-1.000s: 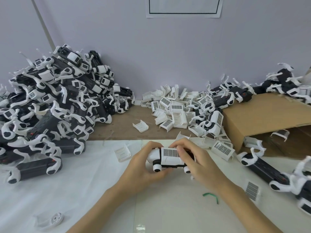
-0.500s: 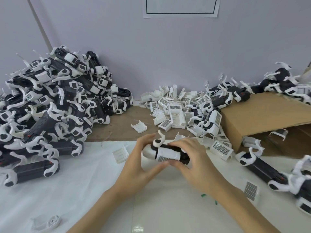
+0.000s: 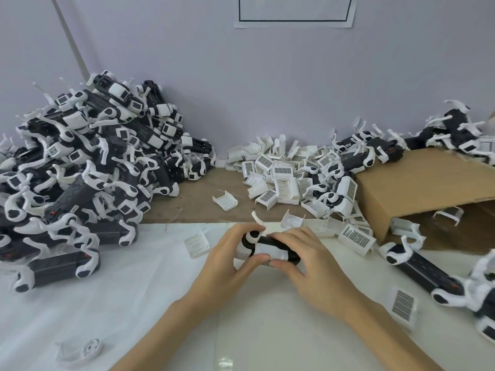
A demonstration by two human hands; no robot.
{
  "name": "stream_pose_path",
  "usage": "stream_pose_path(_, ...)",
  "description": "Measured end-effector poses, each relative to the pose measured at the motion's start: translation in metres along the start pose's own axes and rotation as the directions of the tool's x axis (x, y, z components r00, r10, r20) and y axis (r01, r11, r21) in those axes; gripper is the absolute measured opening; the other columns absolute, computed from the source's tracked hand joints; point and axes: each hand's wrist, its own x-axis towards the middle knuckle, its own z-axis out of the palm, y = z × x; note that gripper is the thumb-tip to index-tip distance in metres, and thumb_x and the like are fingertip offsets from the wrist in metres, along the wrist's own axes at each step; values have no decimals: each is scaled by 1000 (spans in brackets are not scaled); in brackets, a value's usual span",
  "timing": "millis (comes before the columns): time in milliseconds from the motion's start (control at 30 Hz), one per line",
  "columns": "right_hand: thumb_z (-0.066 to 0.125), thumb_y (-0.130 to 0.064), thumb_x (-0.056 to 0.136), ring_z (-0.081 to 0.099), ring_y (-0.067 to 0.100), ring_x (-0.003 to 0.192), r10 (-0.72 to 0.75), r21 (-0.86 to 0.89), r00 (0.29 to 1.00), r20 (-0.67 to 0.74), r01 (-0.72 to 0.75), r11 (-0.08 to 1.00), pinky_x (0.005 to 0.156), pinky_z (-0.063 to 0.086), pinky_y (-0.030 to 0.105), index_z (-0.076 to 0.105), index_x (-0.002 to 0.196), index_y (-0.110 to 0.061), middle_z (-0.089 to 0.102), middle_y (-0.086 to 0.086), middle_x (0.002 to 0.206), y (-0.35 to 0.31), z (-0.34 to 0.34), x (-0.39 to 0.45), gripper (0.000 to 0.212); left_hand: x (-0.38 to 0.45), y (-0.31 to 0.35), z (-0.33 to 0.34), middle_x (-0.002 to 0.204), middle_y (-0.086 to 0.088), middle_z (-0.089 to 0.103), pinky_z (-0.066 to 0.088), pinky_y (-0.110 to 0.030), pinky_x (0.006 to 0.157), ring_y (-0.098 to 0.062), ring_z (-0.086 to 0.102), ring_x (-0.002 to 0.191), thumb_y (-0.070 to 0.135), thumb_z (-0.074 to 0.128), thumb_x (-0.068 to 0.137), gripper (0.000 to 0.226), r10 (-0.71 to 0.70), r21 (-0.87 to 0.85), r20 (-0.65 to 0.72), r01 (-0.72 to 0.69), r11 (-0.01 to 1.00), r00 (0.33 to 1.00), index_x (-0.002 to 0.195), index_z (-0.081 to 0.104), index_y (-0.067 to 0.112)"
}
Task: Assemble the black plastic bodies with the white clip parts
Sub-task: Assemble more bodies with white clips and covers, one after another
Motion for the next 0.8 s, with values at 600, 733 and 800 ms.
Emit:
stream_pose_path(600, 69, -23, 99, 51, 5, 115, -26, -64, 999, 32, 28, 998, 94, 48, 29, 66, 138, -22, 64, -17, 117, -2, -5, 0, 39, -1, 1, 4, 117, 15, 65, 47, -23, 96, -19, 62, 116, 30, 75, 98, 32, 27, -10, -30, -28, 1000, 999, 126, 58, 30)
stream_pose_path(733, 67, -27, 101, 49, 4, 119, -36, -52, 999, 24, 37, 998, 98, 45, 25, 63, 140, -21, 63, -17, 120, -1, -2, 0, 39, 0, 1, 1, 121, 18, 65, 44, -15, 97, -14, 62, 121, 31, 75, 98, 34, 4, -34, -43, -5, 999, 999, 128, 58, 32)
stream_pose_path(800, 65, -28, 102, 47, 4, 124, -34, -30, 999, 30, 35, 999, 102, 41, 20, 60, 142, -22, 61, -17, 124, -1, 3, -1, 41, 0, 0, 0, 122, 17, 67, 45, -17, 98, -14, 62, 123, 30, 74, 99, 35, -10, -54, -26, 9, 999, 1000, 131, 58, 31)
